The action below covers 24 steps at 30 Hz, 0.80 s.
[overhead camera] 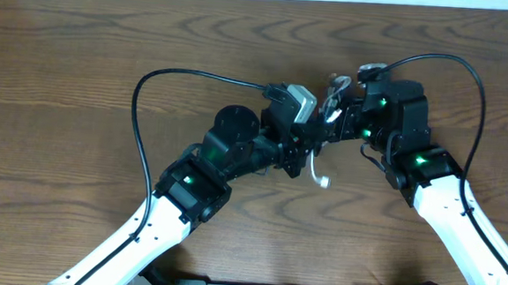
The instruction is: Untangle cables
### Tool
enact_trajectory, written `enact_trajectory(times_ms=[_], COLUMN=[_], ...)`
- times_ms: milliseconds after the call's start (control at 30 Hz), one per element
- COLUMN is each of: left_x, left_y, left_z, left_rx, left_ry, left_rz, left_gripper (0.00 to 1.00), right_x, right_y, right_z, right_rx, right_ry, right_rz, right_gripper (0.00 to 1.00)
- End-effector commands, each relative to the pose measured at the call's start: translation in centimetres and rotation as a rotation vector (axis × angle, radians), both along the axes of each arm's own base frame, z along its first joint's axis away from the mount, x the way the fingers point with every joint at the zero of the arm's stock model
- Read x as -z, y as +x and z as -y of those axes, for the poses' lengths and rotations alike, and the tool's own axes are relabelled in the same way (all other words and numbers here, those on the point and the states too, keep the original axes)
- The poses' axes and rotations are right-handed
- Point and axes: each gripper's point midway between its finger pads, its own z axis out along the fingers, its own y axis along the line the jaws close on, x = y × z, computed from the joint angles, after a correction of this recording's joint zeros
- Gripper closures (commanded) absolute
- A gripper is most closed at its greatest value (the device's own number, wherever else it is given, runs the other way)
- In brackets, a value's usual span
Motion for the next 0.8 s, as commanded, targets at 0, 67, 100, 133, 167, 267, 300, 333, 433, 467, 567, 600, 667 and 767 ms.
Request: enact_trajectory(times_ms=[0,67,100,133,167,267,300,333,433,467,567,600,667,767], left_x=[-4.7,-5.7,-6.0,-6.2,-6.1,-4.7,-4.0,-3.1,-0.9,-0.5,-0.1,-0.3,-0.8,-1.2], left_y=[-3.3,-3.9,-4.2,-4.2,-4.1,-2.2,-1.4,-0.5,1.0,1.2,1.4,1.3,1.2,1.0], left_z=[0.0,-0.5,-0.7,-1.1,-1.6,-4.2,-5.4,-7.0,-11.2,-12.3,-15.0,-15.5,-16.0,-16.1], left_rx=[0.135,0.140,0.138,0.122,0.089,-0.097,-0.179,-0.279,-0.510,-0.567,-0.692,-0.715,-0.731,-0.732], left_ry=[-0.103,-0.118,-0.121,-0.119,-0.110,-0.038,-0.003,0.044,0.166,0.197,0.255,0.258,0.249,0.234], left_rz=[0.059,0.079,0.084,0.086,0.082,0.042,0.026,0.010,-0.016,-0.019,-0.011,-0.005,0.006,0.015], left_gripper=[0.93,0.93,0.93,0.93,0.93,0.93,0.93,0.93,0.93,0.93,0.92,0.93,0.93,0.92], right_x=[-0.3,-0.2,0.0,0.2,0.3,1.3,1.6,2.1,3.1,3.3,4.0,4.2,4.5,4.8], right_y=[1.5,1.7,1.7,1.7,1.6,0.8,0.4,-0.1,-1.4,-1.7,-2.2,-2.2,-2.1,-1.7], right_z=[3.3,4.4,5.2,6.3,7.1,10.5,11.5,12.8,15.5,16.2,17.5,17.4,17.0,15.0], right_rx=[0.220,0.287,0.329,0.383,0.417,0.543,0.583,0.624,0.715,0.733,0.753,0.745,0.717,0.633], right_ry=[-0.058,-0.081,-0.101,-0.131,-0.156,-0.270,-0.299,-0.330,-0.372,-0.374,-0.358,-0.341,-0.303,-0.223], right_rz=[0.021,0.024,0.022,0.019,0.015,-0.017,-0.036,-0.060,-0.127,-0.146,-0.195,-0.205,-0.223,-0.243], right_gripper=[0.99,0.98,0.98,0.98,0.98,0.99,0.98,0.99,0.99,0.98,0.98,0.98,0.99,0.99])
